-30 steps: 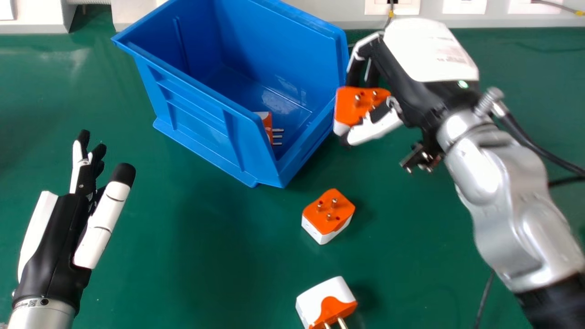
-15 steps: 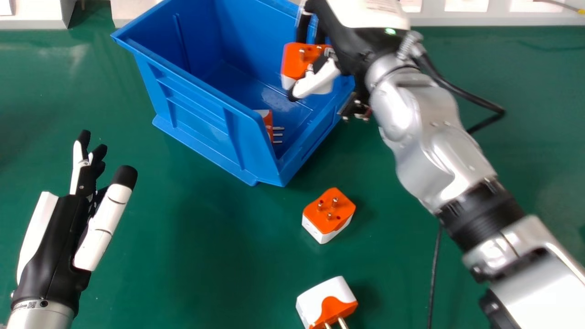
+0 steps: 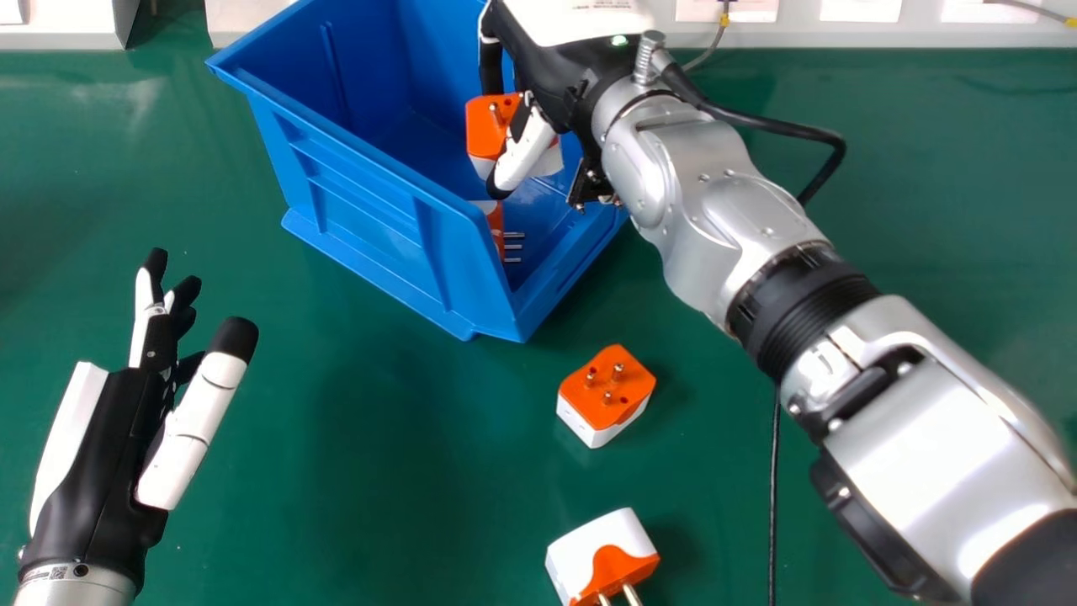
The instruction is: Pick all objects and put in blue box
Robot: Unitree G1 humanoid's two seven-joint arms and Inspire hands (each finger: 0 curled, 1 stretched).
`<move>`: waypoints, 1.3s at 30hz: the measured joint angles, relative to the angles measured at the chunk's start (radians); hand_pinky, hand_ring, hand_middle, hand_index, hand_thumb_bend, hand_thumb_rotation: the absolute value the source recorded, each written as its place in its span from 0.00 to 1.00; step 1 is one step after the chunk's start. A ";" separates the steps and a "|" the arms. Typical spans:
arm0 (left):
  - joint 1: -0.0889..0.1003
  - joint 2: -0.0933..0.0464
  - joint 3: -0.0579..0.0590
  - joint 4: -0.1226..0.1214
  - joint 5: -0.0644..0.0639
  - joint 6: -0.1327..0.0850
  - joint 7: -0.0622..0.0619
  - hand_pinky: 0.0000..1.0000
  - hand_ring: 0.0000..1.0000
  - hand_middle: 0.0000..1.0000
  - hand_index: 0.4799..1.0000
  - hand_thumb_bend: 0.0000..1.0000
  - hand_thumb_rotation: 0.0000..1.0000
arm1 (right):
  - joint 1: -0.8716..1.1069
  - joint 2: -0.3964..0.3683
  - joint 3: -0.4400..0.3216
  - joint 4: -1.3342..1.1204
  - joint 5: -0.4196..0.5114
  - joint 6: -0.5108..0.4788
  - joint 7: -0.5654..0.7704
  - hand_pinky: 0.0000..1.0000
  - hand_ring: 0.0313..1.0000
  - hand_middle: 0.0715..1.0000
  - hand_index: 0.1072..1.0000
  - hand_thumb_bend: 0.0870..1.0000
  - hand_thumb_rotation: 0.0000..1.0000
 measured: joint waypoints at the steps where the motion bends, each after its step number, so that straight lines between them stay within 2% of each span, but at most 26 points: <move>1: 0.001 0.000 0.000 -0.001 0.000 0.000 0.001 0.90 0.98 0.99 0.94 0.76 1.00 | -0.004 0.005 0.005 0.016 0.000 0.000 -0.003 0.09 0.11 0.34 0.41 0.48 0.02; 4: 0.010 -0.002 0.000 -0.007 0.000 0.000 0.003 0.90 0.98 0.99 0.94 0.76 1.00 | -0.015 0.019 0.017 0.064 0.001 -0.002 -0.017 0.08 0.10 0.36 0.41 0.48 0.01; 7: 0.019 -0.006 -0.001 -0.025 -0.001 -0.001 0.003 0.91 0.98 0.99 0.93 0.75 1.00 | -0.020 0.027 0.030 0.096 0.001 -0.002 -0.032 0.07 0.09 0.37 0.41 0.48 0.01; 12: 0.021 -0.013 -0.001 -0.026 -0.001 -0.003 0.003 0.91 0.98 0.99 0.94 0.73 1.00 | -0.023 0.037 0.046 0.122 0.000 0.001 -0.063 0.07 0.08 0.36 0.41 0.48 0.00; 15: 0.026 -0.024 -0.002 -0.026 -0.006 -0.018 0.003 0.91 0.98 0.99 0.94 0.73 1.00 | -0.023 0.041 0.053 0.137 0.001 0.001 -0.085 0.07 0.09 0.35 0.41 0.48 0.00; 17: 0.027 -0.029 -0.002 -0.022 -0.024 -0.028 0.000 0.92 0.98 0.99 0.94 0.72 1.00 | -0.023 0.043 0.056 0.147 0.001 0.002 -0.091 0.07 0.09 0.37 0.41 0.48 0.00; 19: 0.025 -0.032 -0.002 -0.016 -0.047 -0.033 -0.010 0.92 0.98 0.99 0.94 0.72 1.00 | -0.023 0.046 0.059 0.153 0.002 0.003 -0.095 0.08 0.09 0.36 0.41 0.48 0.00; 21: 0.018 -0.036 -0.002 0.002 -0.080 -0.040 -0.018 0.92 0.98 0.99 0.94 0.72 1.00 | -0.023 0.047 0.065 0.155 0.002 0.005 -0.095 0.08 0.09 0.36 0.41 0.48 0.00; 23: 0.018 -0.040 -0.002 0.010 -0.089 -0.044 -0.027 0.93 0.98 0.99 0.94 0.72 1.00 | -0.023 0.048 0.067 0.156 0.002 0.006 -0.095 0.10 0.11 0.35 0.41 0.48 0.00; 25: 0.020 -0.042 -0.003 0.008 -0.091 -0.045 -0.027 0.93 0.98 0.99 0.94 0.72 1.00 | -0.023 0.049 0.068 0.157 0.006 0.007 -0.095 0.12 0.12 0.35 0.41 0.48 0.00; 28: 0.023 -0.044 -0.005 0.000 -0.087 -0.045 -0.026 0.93 0.98 0.98 0.94 0.72 1.00 | -0.023 0.052 0.067 0.157 0.016 0.007 -0.095 0.14 0.15 0.35 0.41 0.48 0.00; 30: 0.024 -0.043 -0.005 -0.001 -0.070 -0.045 -0.022 0.93 0.98 0.98 0.94 0.73 1.00 | -0.022 0.054 0.065 0.156 0.034 0.004 -0.095 0.15 0.16 0.34 0.42 0.48 0.00; 32: 0.029 -0.042 -0.005 -0.006 -0.041 -0.045 -0.012 0.93 0.98 0.98 0.94 0.73 1.00 | -0.020 0.056 0.062 0.155 0.046 0.001 -0.097 0.16 0.16 0.34 0.42 0.48 0.00; 35: 0.043 -0.041 -0.005 -0.033 -0.007 -0.044 -0.003 0.93 0.97 0.98 0.93 0.74 1.00 | -0.005 0.056 0.047 0.154 0.079 -0.019 -0.113 0.13 0.15 0.36 0.41 0.48 0.00; 36: 0.043 -0.041 -0.006 -0.038 0.001 -0.044 -0.002 0.93 0.97 0.98 0.93 0.74 1.00 | 0.002 0.056 0.046 0.154 0.082 -0.025 -0.119 0.13 0.15 0.36 0.41 0.48 0.00; 39: 0.048 -0.041 -0.010 -0.055 0.007 -0.044 0.005 0.93 0.97 0.98 0.93 0.74 1.00 | 0.027 0.055 0.046 0.153 0.085 -0.043 -0.136 0.12 0.14 0.37 0.41 0.48 0.00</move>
